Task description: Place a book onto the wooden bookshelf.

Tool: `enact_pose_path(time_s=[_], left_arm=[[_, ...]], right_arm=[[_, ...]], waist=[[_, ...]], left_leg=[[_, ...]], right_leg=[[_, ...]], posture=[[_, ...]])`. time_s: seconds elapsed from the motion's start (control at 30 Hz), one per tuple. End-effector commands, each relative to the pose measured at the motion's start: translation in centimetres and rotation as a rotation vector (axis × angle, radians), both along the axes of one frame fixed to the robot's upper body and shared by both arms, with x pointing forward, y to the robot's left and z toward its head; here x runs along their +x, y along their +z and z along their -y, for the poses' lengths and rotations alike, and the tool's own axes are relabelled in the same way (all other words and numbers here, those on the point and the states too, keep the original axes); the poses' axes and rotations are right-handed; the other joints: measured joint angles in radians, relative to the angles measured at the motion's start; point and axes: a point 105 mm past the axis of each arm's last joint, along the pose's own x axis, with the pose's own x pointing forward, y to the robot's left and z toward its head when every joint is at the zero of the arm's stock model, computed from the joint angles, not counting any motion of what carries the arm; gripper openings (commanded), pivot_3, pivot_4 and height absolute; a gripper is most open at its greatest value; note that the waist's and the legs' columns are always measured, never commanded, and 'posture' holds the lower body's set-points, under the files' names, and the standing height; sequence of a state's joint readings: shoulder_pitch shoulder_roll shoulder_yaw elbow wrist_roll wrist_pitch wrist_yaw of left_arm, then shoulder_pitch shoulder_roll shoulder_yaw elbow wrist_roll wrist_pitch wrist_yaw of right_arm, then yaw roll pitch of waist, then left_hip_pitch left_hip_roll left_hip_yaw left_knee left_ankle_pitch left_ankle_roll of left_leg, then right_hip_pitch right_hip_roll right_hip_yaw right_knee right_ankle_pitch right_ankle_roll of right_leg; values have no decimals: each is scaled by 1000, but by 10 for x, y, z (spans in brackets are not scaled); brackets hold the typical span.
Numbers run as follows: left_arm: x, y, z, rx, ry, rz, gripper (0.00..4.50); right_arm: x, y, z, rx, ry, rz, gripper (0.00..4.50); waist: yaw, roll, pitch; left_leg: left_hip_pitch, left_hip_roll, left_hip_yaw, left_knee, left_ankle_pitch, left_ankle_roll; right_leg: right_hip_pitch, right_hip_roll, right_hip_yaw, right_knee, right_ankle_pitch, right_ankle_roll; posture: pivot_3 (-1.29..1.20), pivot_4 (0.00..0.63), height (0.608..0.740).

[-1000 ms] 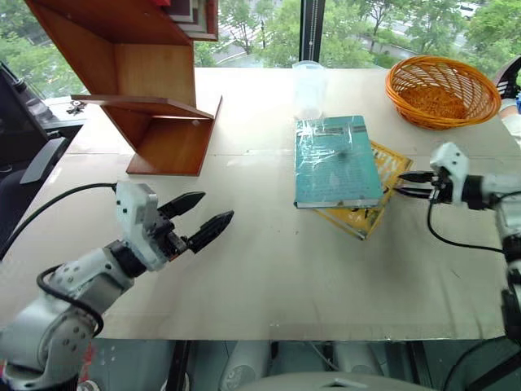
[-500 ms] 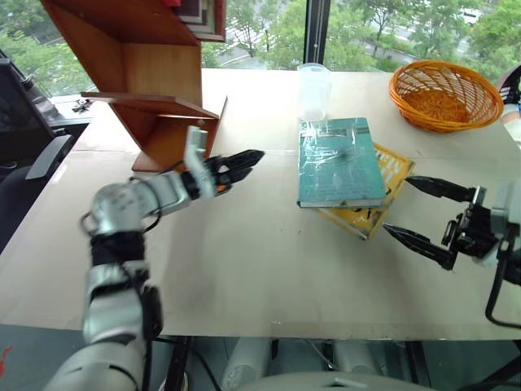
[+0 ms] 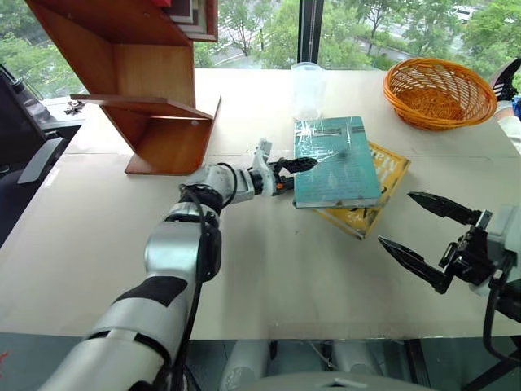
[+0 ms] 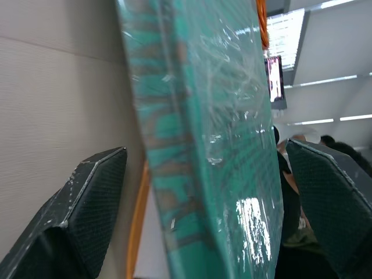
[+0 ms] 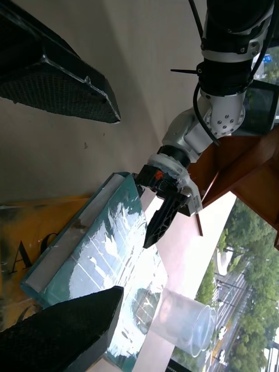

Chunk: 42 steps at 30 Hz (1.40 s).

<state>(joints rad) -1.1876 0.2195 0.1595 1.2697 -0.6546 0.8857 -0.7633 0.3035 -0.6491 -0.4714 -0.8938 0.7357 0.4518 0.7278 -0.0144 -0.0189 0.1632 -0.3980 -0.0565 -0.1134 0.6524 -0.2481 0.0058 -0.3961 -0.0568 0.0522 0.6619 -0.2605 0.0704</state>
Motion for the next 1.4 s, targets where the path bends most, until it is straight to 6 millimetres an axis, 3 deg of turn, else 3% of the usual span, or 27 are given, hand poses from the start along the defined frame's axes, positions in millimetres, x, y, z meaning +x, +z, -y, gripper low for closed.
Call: enact_pose_path(time_s=[0.03,0.1,0.17,0.2,0.33,0.47,0.57,0.63,0.8,0.87,1.0,1.07,1.1,1.17,1.3,1.4], left_arm=[[2,15,9,-55,-18,49,3976],[2,17,9,-83,-22,44,3306],[2,19,6,-113,-14,32,2136],[2,20,4,-125,-10,28,1981],[1,25,-7,-179,-1,15,90],[-1,41,-23,-248,-21,33,28],[-7,81,-47,-266,-77,191,28],[-18,103,-53,-157,-110,403,28],[-83,151,-45,386,-221,1365,28],[-99,170,-48,564,-230,1673,28],[-111,208,-65,837,-190,2064,28],[-113,232,-85,1070,-140,2217,28],[-114,240,-92,1154,-123,2257,28],[-120,244,-129,1366,-162,2174,28],[-111,257,-216,1810,-105,1873,28],[-105,249,-245,1981,-178,1761,28]], right_arm=[[-7,8,-1,0,-27,54,4500],[-9,5,-1,3,-36,46,4500],[-11,1,-1,5,-45,36,4500],[-11,0,-1,3,-50,31,4500],[-10,-4,0,7,-61,27,4500],[-8,-8,1,10,-67,21,4500],[-1,-5,5,23,-85,52,4500],[3,2,8,52,-85,78,4500],[13,27,18,124,-63,151,4500],[18,38,21,153,-44,173,4500],[27,47,23,161,-6,185,4500],[32,48,21,155,25,185,4500],[33,48,21,154,34,187,4500],[36,51,20,157,49,205,4500],[41,55,14,173,106,211,4500],[45,54,10,173,127,213,4500]], waist=[[1,0,0],[0,0,0],[0,0,0],[0,0,0],[-1,0,0],[-3,0,0],[-6,0,0],[-14,0,1],[-10,0,1],[2,0,1],[20,0,1],[21,0,1],[20,0,1],[2,0,1],[-21,2,2],[-24,2,2]], left_leg=[[0,1,0,0,0,0],[0,1,0,0,-1,1],[0,1,0,0,-1,1],[0,1,0,0,-1,1],[0,1,0,0,-1,1],[0,1,0,0,-1,1],[0,1,0,1,0,0],[0,3,0,1,0,0],[0,6,1,-1,0,-1],[0,5,3,-2,0,-1],[1,5,1,-2,0,0],[1,5,2,-2,-2,3],[1,5,2,-2,-2,3],[1,5,3,-2,-2,4],[1,6,4,-4,-2,4],[1,6,2,-2,-2,4]], right_leg=[[0,0,0,0,0,0],[0,0,0,0,0,0],[0,0,0,0,0,0],[0,0,0,0,0,0],[0,0,0,1,0,0],[0,1,0,1,0,0],[0,1,0,1,0,0],[0,1,0,1,0,0],[-1,-6,2,-1,0,-1],[-1,-6,3,-1,0,-1],[0,-7,0,-1,1,-1],[1,-5,0,-1,1,-1],[1,-2,0,-1,1,-1],[0,-1,1,-1,1,-1],[-2,1,2,-1,0,-1],[-1,2,0,0,0,-1]], posture=[[0,150,740],[0,150,740],[0,150,740],[0,150,740],[0,150,740],[0,150,740],[0,150,740],[0,150,740],[0,150,740],[0,150,740],[0,150,740],[0,150,740],[0,150,740],[0,150,740],[0,150,740],[0,150,740]])
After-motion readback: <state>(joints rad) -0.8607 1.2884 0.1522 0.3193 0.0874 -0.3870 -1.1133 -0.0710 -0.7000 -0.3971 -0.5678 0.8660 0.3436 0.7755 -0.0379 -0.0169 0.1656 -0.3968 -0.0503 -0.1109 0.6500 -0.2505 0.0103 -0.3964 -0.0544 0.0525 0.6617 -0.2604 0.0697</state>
